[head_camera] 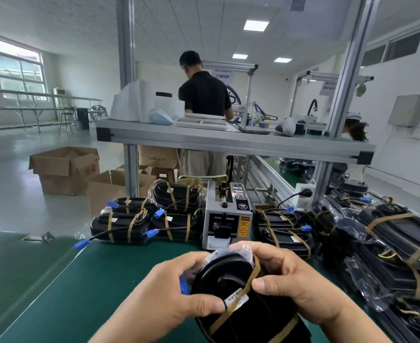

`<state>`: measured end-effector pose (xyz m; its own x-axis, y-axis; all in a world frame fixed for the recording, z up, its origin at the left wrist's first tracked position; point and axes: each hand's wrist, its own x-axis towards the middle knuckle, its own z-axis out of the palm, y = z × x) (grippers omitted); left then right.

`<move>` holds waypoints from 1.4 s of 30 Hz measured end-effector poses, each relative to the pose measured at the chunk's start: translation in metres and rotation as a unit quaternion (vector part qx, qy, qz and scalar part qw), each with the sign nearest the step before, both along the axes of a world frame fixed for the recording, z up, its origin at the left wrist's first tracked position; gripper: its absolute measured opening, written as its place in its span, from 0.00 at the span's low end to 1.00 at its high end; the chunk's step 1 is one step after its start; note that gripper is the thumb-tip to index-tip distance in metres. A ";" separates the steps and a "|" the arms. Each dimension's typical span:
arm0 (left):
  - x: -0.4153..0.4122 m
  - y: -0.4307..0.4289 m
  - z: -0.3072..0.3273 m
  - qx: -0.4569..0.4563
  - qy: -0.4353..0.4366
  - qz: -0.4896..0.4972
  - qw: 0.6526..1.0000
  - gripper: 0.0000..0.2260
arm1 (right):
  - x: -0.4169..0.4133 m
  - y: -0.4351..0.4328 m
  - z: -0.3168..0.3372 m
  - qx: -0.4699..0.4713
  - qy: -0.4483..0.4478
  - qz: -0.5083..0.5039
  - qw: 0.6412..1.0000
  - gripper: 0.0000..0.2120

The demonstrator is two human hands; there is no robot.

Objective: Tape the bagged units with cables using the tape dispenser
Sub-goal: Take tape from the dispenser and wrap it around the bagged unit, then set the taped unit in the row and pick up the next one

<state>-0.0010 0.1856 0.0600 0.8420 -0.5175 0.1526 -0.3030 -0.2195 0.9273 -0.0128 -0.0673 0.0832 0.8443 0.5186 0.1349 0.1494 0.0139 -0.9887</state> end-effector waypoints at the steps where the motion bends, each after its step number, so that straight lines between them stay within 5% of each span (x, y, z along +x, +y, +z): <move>1: 0.001 0.003 -0.002 -0.012 0.010 -0.027 1.000 0.28 | 0.004 0.003 0.004 -0.023 -0.002 0.012 1.000 0.27; 6: 0.014 0.018 -0.017 -0.090 0.007 0.125 0.988 0.21 | 0.038 0.037 0.025 -0.171 -0.030 -0.003 0.985 0.23; 9: 0.032 0.030 -0.022 -0.138 0.024 0.222 0.965 0.17 | 0.061 0.069 0.027 -0.279 -0.145 -0.089 0.945 0.20; 12: 0.054 0.041 -0.028 -0.176 0.075 0.281 0.940 0.13 | 0.080 0.093 0.015 -0.282 -0.231 -0.175 0.914 0.20; 16: 0.104 0.056 -0.034 -0.226 0.155 0.394 0.877 0.10 | 0.104 0.097 -0.015 -0.243 -0.215 -0.264 0.908 0.23; 21: 0.184 0.066 -0.023 -0.300 0.199 0.460 0.812 0.13 | 0.136 0.119 -0.041 -0.302 -0.256 -0.227 0.890 0.32; 25: 0.236 0.053 -0.020 -0.292 0.217 0.477 0.800 0.13 | 0.174 0.135 -0.044 -0.346 -0.240 -0.216 0.881 0.36; 34: 0.285 0.045 -0.026 -0.126 0.244 0.452 0.849 0.17 | 0.215 0.140 -0.051 -0.485 -0.223 -0.195 0.823 0.36; 37: 0.283 0.050 -0.026 0.065 0.157 0.463 0.870 0.19 | 0.213 0.140 -0.055 -0.519 -0.196 -0.174 0.813 0.36; 39: 0.279 0.052 -0.030 0.220 0.088 0.474 0.848 0.22 | 0.210 0.140 -0.059 -0.538 -0.183 -0.158 0.808 0.33; 42: 0.273 0.049 -0.031 0.234 0.070 0.472 0.847 0.21 | 0.205 0.139 -0.060 -0.542 -0.170 -0.157 0.808 0.30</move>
<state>0.2720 0.2343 0.0286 0.9075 0.4196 -0.0185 0.3176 -0.6568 0.6839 0.1924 0.0717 0.0227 0.9670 0.2548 -0.0018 0.2430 -0.9241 -0.2950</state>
